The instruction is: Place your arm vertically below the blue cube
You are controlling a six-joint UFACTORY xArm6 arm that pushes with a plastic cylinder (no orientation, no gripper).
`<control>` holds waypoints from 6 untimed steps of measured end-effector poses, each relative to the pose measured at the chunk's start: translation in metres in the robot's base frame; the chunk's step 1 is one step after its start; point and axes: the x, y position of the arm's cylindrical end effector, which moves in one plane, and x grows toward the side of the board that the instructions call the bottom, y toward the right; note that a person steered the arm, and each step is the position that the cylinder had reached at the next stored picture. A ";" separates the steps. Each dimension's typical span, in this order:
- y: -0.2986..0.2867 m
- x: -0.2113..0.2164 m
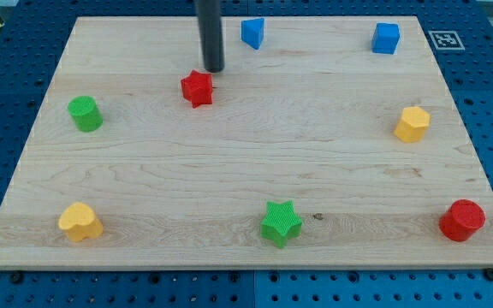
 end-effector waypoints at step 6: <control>0.310 0.000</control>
